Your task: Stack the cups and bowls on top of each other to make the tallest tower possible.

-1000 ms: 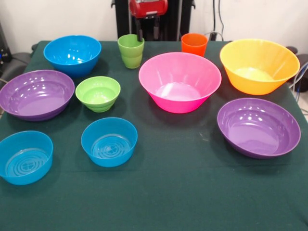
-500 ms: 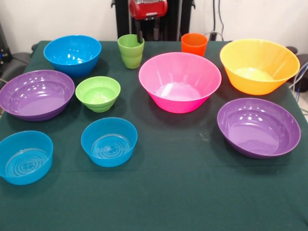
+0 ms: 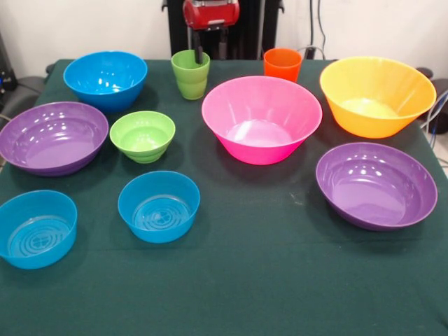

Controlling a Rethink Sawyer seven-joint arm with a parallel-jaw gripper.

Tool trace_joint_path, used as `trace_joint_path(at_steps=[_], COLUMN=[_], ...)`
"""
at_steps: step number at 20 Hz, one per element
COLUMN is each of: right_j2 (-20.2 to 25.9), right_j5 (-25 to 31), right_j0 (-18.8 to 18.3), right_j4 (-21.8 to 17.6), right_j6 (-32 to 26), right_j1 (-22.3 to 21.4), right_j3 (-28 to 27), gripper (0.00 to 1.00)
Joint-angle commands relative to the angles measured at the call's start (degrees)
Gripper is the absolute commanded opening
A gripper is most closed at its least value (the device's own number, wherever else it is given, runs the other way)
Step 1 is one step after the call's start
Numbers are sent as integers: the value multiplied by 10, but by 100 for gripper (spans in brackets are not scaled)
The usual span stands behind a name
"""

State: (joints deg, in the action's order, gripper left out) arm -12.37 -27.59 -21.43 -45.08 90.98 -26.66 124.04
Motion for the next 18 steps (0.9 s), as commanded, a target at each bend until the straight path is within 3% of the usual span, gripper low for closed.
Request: trace_joint_path(at_steps=[1,16,17,18], right_j2=[15,13,13,12], right_j5=[-13,-15,-15,-14], right_j0=[22,35,37,38], right_j4=[29,43,47,48], right_j6=[56,77,77,77], right_j1=[22,39,40,39], right_j3=[-88,-87,-86,-85], gripper=[100,100,0,0])
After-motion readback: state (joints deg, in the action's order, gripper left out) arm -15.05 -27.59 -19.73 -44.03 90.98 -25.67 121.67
